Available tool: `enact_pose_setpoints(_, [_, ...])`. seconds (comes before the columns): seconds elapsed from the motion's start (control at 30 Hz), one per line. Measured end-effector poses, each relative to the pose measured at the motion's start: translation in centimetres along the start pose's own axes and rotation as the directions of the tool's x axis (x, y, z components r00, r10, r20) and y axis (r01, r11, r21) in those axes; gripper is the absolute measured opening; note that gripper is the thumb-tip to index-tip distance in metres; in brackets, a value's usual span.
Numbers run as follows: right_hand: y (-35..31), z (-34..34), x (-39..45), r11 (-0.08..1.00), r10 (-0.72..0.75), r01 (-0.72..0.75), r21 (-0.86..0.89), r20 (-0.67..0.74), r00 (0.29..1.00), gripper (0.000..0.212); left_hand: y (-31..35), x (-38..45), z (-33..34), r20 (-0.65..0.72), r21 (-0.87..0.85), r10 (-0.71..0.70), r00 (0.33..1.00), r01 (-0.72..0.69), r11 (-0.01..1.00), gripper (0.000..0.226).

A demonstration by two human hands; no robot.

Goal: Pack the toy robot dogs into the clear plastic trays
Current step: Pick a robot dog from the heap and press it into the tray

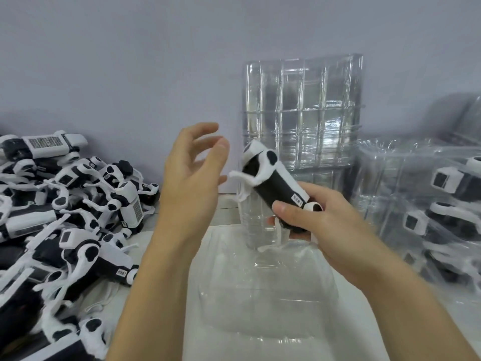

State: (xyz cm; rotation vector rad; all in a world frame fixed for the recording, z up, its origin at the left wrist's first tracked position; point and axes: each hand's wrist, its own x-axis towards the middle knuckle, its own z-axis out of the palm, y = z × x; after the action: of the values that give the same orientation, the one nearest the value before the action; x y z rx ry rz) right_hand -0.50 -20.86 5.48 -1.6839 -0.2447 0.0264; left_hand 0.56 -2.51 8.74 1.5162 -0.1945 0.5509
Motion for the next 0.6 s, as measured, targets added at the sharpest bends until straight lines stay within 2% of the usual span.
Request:
enact_pose_setpoints(0.1, [-0.2,0.3,-0.1,0.989,-0.053,0.058,-0.133,0.039,0.998,0.023,-0.2,-0.1,-0.5,0.207,-0.042,-0.160,0.965,0.172,0.984,0.020])
enact_pose_setpoints(0.2, [-0.5,0.2,-0.2,0.975,-0.128,0.136,-0.176,0.060,0.990,0.028,-0.6,-0.1,-1.1,0.340,-0.019,-0.201,0.919,0.221,0.975,0.019])
enact_pose_setpoints(0.33, [-0.5,0.1,0.0,0.953,-0.225,0.216,-0.214,-0.017,0.974,0.032,-1.1,0.0,-1.3,0.326,-0.079,-0.162,0.932,0.198,0.977,0.021])
enact_pose_setpoints(0.47, [0.3,0.5,0.6,0.885,-0.296,0.215,-0.412,-0.143,0.945,0.033,-1.7,0.0,-0.8,0.309,-0.043,-0.140,0.941,0.161,0.986,0.012])
enact_pose_setpoints(0.6, [1.3,0.4,0.9,0.852,-0.306,0.189,-0.489,-0.172,0.936,0.029,-2.0,-0.1,-0.4,0.257,0.016,-0.213,0.943,0.216,0.976,0.017])
